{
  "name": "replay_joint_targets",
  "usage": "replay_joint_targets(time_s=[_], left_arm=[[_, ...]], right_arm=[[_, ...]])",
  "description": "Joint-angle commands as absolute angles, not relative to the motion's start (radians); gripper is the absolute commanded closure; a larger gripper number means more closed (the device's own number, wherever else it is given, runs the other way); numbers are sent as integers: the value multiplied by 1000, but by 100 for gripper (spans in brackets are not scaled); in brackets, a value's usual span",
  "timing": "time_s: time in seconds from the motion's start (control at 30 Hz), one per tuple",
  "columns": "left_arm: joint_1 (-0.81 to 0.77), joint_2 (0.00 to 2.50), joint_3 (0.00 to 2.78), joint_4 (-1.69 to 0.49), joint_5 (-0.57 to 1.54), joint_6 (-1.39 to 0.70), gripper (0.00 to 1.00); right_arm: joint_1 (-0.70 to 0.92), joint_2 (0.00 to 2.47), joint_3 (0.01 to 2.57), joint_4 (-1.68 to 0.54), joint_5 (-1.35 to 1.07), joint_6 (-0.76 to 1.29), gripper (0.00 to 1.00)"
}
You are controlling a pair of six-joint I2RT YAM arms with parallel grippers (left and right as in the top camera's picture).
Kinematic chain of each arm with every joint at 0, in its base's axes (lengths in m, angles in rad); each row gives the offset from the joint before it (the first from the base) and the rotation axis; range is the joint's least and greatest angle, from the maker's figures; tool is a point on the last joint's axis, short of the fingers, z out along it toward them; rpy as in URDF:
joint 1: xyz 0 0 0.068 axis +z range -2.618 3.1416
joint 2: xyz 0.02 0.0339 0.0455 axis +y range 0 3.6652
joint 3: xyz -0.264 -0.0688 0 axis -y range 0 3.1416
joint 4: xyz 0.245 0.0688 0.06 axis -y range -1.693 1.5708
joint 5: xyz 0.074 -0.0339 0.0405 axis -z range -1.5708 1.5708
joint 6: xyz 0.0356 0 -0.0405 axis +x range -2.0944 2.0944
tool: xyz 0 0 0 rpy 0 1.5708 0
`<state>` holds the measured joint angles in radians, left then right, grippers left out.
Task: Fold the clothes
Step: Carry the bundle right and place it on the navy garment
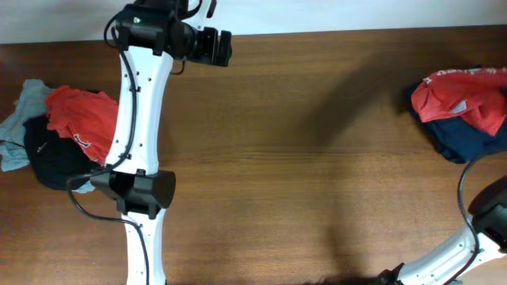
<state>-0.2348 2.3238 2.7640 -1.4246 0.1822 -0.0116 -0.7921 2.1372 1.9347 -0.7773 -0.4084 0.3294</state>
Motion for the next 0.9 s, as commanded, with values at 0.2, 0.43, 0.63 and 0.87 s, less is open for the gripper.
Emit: replay_joint_targets(time_s=[0.2, 0.43, 0.63, 0.87], left_arm=[[-260, 2337, 2775, -1396, 175, -4, 1], [-260, 2337, 2775, -1396, 175, -4, 1], [-260, 2337, 2776, -1393, 175, -4, 1], [-260, 2337, 2776, -1383, 179, -4, 1]], right_arm=[[-922, 2163, 1967, -788, -474, 358, 1], [-958, 2065, 2032, -984, -523, 436, 1], [-954, 1948, 2041, -1172, -573, 376, 1], [-924, 1857, 2039, -1008, -579, 199, 37]])
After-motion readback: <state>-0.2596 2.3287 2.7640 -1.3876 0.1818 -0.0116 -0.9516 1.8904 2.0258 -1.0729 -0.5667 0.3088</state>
